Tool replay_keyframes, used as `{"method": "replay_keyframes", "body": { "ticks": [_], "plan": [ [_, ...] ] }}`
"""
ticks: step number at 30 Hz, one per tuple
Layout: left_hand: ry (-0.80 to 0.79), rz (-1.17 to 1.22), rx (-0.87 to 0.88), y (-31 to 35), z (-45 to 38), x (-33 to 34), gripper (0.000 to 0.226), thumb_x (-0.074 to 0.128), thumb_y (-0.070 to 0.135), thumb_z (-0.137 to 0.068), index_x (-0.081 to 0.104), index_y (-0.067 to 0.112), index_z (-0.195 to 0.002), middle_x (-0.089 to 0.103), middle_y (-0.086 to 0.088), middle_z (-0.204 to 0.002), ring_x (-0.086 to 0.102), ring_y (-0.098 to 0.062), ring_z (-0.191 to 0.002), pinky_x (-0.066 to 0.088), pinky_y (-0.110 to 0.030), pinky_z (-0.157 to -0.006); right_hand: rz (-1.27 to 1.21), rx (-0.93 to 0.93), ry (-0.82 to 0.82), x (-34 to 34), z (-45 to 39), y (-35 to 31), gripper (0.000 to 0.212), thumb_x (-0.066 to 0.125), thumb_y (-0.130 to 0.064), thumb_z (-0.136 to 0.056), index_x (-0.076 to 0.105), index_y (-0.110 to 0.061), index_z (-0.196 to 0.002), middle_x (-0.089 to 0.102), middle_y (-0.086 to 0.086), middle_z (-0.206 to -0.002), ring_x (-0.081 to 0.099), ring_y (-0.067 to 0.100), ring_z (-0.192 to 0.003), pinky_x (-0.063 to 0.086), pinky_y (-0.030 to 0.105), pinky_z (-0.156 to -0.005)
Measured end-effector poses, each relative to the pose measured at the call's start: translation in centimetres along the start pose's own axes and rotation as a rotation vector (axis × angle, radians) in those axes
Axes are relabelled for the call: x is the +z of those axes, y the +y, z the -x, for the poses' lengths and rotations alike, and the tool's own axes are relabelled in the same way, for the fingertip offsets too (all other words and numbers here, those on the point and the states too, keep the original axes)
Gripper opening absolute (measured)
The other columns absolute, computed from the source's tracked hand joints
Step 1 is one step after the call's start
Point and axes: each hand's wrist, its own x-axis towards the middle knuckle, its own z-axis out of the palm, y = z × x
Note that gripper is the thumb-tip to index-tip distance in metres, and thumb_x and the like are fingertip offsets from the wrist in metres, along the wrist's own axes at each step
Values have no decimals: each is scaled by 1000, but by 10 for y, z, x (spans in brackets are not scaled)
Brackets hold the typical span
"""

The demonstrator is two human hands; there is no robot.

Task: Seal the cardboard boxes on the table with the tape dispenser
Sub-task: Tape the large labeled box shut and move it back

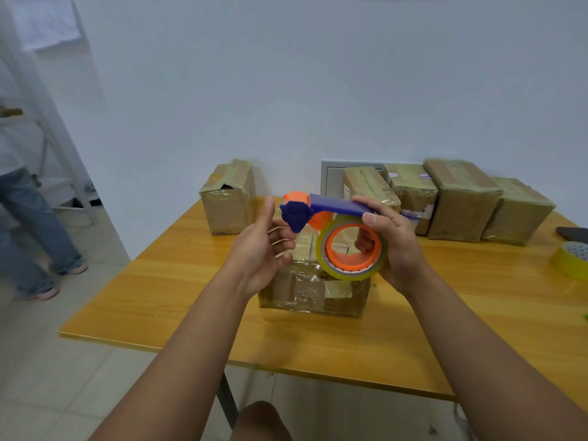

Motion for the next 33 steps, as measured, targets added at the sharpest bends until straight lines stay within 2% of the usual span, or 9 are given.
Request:
{"method": "replay_keyframes", "body": {
  "ticks": [7, 11, 14, 18, 20, 22, 25, 29, 33],
  "plan": [
    [-129, 71, 21, 2, 4, -1, 27, 50, 29, -101, 63, 9, -114, 57, 0, -76, 51, -8, -59, 43, -18, -49, -14, 2, -27, -3, 4, -1, 55, 65, -28, -79, 58, -10, -131, 62, -1, -92, 57, 10, -68, 48, 24, -58],
    [-156, -8, -36, 7, 7, -8, 16, 52, 20, -98, 62, 8, -93, 59, -1, -71, 56, -10, -61, 47, -20, -53, -2, -1, -27, -8, 4, -2, 62, 70, -37, -71, 61, -14, -128, 61, 2, -96, 55, 13, -70, 47, 25, -59],
    [-156, -133, -77, 10, 6, -14, 17, 51, 18, -98, 63, 8, -92, 63, -2, -71, 60, -12, -64, 48, -24, -60, 75, -8, -36, -10, 3, -4, 61, 72, -41, -69, 64, -19, -125, 62, 4, -106, 56, 18, -79, 50, 27, -64],
    [-126, -296, -70, 13, 3, -23, 15, 50, 8, -97, 64, 9, -89, 58, 0, -64, 53, -10, -60, 42, -25, -60, 214, -33, -70, -9, 2, -12, 55, 73, -45, -68, 67, -29, -120, 65, -10, -106, 62, 12, -83, 52, 26, -67],
    [-107, -413, -50, 15, -1, -29, 17, 49, 2, -95, 63, 8, -88, 55, 0, -60, 47, -10, -57, 40, -23, -57, 349, -42, -126, -10, 0, -19, 57, 73, -49, -66, 66, -33, -121, 65, -17, -111, 65, 11, -96, 54, 24, -71],
    [-62, -517, -29, 18, -4, -38, 15, 53, 6, -96, 65, 8, -87, 53, 0, -59, 45, -10, -57, 38, -24, -57, 464, -41, -173, -14, -2, -26, 58, 74, -50, -67, 65, -36, -122, 62, -20, -115, 62, 7, -105, 55, 23, -75],
    [32, -586, -7, 26, -8, -59, 16, 60, 16, -96, 64, 11, -81, 52, 2, -58, 43, -12, -59, 37, -26, -59, 519, -58, -166, -30, -4, -38, 54, 74, -45, -68, 65, -37, -121, 63, -13, -117, 62, 7, -104, 53, 20, -78],
    [47, -644, -50, 21, -10, -72, 18, 60, 18, -96, 64, 12, -80, 51, 2, -58, 43, -13, -60, 35, -28, -59, 571, -35, -183, -40, -5, -45, 58, 72, -53, -64, 66, -37, -120, 65, -6, -118, 62, 10, -105, 50, 21, -81],
    [143, -739, -58, 4, -15, -69, 27, 64, 32, -94, 63, 8, -82, 50, 1, -62, 42, -16, -63, 35, -29, -57, 619, -26, -173, -36, -6, -39, 53, 73, -46, -69, 65, -36, -121, 62, -8, -119, 60, 11, -106, 49, 23, -81]
  ]
}}
